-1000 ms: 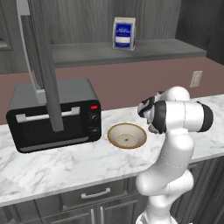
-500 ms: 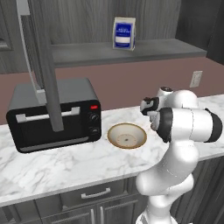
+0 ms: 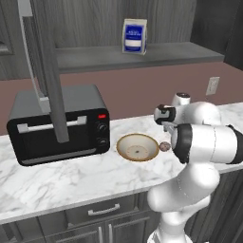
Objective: Pick the egg and butter from the fridge and place them by the bowl for mixing.
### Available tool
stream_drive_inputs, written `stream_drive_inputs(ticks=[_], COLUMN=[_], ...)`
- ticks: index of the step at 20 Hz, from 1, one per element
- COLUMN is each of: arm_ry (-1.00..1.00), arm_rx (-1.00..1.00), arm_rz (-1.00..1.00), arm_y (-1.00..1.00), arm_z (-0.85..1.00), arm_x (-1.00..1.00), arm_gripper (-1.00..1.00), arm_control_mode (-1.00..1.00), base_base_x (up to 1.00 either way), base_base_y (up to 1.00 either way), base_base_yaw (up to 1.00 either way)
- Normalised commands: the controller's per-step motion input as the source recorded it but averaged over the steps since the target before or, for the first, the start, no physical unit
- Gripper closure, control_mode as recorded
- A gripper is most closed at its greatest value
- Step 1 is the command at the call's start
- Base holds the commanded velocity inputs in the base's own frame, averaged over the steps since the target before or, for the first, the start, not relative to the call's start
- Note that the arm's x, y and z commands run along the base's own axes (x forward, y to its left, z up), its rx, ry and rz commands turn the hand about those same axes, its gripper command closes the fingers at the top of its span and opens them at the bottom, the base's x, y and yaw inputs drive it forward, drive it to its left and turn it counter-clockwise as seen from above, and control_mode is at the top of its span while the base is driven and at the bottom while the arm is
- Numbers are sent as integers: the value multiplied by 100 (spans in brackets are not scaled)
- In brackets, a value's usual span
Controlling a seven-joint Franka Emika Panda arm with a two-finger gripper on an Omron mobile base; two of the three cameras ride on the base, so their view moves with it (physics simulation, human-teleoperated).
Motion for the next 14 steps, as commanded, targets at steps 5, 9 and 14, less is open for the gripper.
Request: stream_drive_inputs(ticks=[5, 9, 14], arm_ry=[-5, -5, -8], arm_rx=[0, 0, 0], arm_rz=[18, 19, 24], arm_y=[1, 0, 3], arm_z=[11, 40, 37], arm_x=[-6, -35, -49], arm_gripper=[-100, -100, -100], arm_control_mode=[-100, -100, -100], base_base_x=[0, 0, 0], base_base_y=[0, 0, 0], base_base_yaw=[0, 0, 0])
